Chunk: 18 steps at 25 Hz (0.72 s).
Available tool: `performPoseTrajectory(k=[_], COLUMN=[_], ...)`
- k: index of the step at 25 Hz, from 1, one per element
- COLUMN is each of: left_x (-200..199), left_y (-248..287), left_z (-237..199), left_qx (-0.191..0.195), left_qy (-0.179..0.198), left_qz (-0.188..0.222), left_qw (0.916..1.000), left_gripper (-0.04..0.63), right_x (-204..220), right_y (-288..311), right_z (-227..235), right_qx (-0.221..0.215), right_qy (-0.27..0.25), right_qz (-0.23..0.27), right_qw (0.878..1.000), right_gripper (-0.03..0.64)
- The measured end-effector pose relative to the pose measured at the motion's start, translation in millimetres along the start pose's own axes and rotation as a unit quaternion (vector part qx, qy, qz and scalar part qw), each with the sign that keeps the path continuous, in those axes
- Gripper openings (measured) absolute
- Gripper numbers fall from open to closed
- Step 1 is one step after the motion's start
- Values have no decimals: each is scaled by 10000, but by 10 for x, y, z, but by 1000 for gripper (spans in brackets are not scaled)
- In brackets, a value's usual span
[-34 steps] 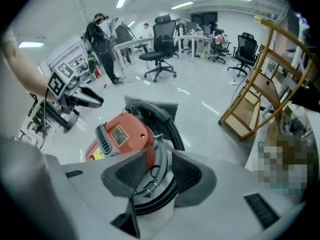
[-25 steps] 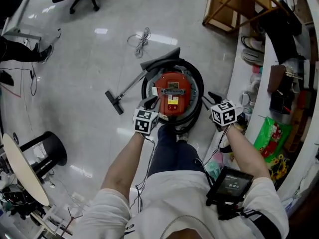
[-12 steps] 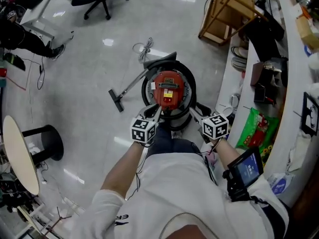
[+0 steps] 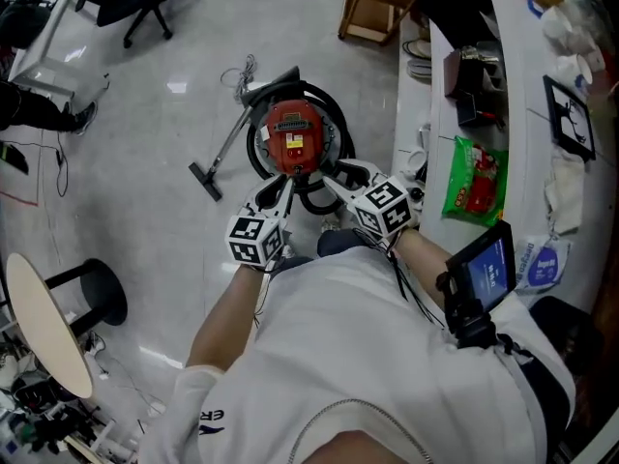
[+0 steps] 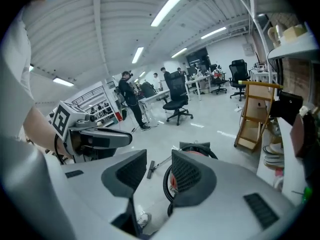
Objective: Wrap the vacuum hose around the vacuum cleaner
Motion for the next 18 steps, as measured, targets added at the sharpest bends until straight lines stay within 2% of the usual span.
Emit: performPoseTrajectory(k=[5,10,18], left_x=[-7,-75,-213], left_y=[-255,-774,-1564], left_z=[171,184,64], left_qx=[319,481,659], left_qy=[103,83,189], left_qz=[109,303,472], left_qw=[9994,9983,9965], left_gripper=[46,46,46], right_x=[8,69,165], right_y=[-176,-329,-437], right_z=[-376,-970,-1897], right_qx=[127,497,843], right_qy=[-212,-182,-148], right_qz=[108,335,608], right_qw=[9996,9980,9945], right_gripper=[126,11,3])
Point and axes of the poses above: the fingertips, and each gripper's own axes: y forward along the fingers, z to its right, x out of its underside, the point moved 6 cm from there along -y, backward along the fingers, and after that the axes turned 15 degrees about z, right-handed, at the moved point
